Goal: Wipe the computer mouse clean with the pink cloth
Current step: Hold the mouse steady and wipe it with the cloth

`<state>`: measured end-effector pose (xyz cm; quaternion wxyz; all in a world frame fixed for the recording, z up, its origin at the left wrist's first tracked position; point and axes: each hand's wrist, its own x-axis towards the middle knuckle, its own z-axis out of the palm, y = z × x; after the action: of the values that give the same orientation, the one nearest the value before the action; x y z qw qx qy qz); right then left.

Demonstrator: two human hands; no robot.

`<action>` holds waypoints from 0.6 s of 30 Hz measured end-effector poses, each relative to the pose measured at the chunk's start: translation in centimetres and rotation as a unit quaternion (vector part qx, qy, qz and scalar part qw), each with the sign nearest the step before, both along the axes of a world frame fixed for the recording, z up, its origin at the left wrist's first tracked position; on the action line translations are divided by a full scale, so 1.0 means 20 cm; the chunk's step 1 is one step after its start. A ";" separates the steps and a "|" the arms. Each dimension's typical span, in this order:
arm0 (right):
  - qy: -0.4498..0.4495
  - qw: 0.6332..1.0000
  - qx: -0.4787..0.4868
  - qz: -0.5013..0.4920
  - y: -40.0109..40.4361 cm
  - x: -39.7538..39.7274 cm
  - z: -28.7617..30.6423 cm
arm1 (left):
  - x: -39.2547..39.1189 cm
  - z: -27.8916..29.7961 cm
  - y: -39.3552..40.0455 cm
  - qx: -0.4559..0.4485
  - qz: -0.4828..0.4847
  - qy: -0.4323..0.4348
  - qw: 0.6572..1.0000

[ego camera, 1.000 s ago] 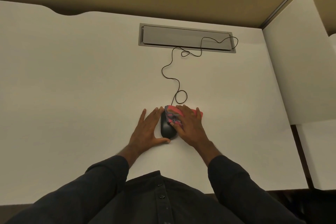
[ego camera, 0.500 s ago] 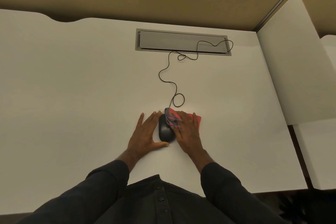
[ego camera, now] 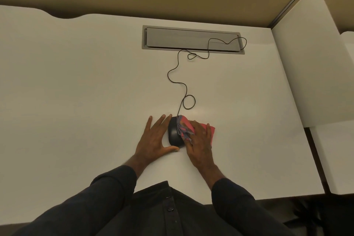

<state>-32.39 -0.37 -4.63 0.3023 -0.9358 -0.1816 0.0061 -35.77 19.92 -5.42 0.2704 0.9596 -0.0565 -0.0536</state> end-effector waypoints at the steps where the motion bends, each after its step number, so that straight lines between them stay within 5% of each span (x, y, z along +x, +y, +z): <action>1: 0.000 1.000 -0.004 -0.002 0.00 -0.01 0.00 | 0.00 0.00 0.00 0.000 0.000 0.002 1.000; 18: -0.009 0.995 -0.053 0.080 -0.04 -0.10 -0.02 | 0.00 0.00 0.00 -0.023 0.009 0.001 1.000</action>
<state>-34.35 -1.14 -4.95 0.2494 -0.9329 -0.2580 0.0309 -35.74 19.84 -5.36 0.2926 0.9536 -0.0491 -0.0513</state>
